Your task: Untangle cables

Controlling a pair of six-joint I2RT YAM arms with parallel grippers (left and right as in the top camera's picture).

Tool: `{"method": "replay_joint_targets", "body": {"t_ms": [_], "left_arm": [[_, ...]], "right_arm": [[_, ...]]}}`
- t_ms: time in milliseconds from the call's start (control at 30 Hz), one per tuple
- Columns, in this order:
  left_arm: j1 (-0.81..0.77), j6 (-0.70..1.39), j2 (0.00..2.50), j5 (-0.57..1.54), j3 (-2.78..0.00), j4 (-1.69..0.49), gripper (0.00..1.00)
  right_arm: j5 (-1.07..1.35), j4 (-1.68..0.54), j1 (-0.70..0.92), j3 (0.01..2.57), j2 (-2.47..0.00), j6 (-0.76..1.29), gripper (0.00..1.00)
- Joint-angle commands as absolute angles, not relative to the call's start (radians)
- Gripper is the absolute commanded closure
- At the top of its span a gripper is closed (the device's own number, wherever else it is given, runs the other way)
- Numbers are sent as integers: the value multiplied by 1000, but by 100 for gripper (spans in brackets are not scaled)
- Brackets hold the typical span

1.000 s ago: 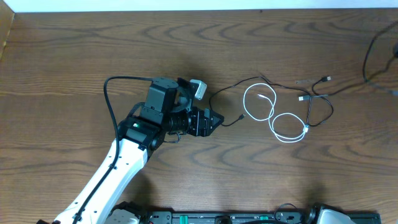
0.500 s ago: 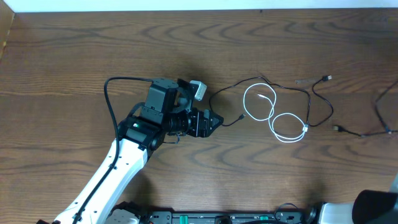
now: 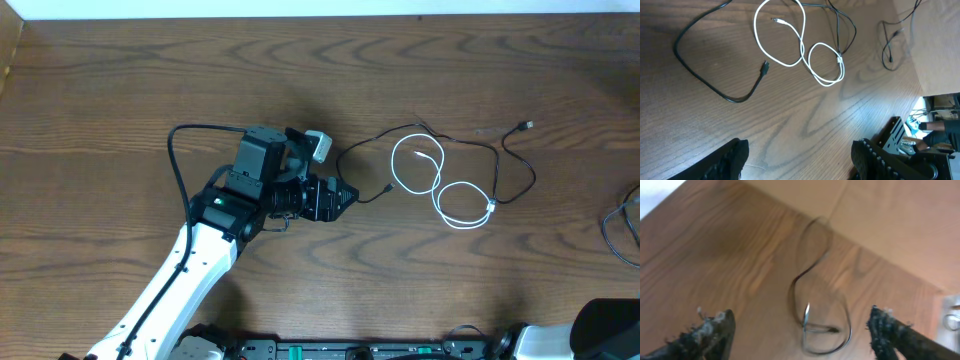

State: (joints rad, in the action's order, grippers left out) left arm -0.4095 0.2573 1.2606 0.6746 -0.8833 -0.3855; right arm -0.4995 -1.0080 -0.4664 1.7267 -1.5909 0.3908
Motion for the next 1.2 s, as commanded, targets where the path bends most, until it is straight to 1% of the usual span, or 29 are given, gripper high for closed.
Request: {"method": "replay_joint_targets", "body": {"t_ms": [0, 267, 367, 500, 667, 800, 900, 1167], "left_arm": [[-411, 244, 1267, 669, -900, -388, 29], [-411, 244, 1267, 669, -900, -389, 29], [-411, 244, 1267, 669, -900, -389, 29], [-411, 244, 1267, 669, -900, -389, 30], [-411, 244, 1267, 669, -900, -389, 30], [-411, 244, 1267, 669, -900, -389, 30], [-411, 244, 1267, 669, -900, -389, 30], [-411, 244, 1267, 669, -900, -389, 29]], "right_arm": [[-331, -1016, -471, 1737, -1597, 401, 15], [194, -1048, -453, 1728, -1599, 233, 13], [291, -1072, -425, 1705, -1599, 144, 13], [305, -1081, -366, 1645, -1599, 50, 13], [290, -1008, -307, 1523, -1599, -3, 12], [276, -886, -267, 1396, -1599, -10, 11], [238, -780, -245, 1290, -1599, -10, 12], [239, -560, -154, 1055, -1599, -54, 14]]}}
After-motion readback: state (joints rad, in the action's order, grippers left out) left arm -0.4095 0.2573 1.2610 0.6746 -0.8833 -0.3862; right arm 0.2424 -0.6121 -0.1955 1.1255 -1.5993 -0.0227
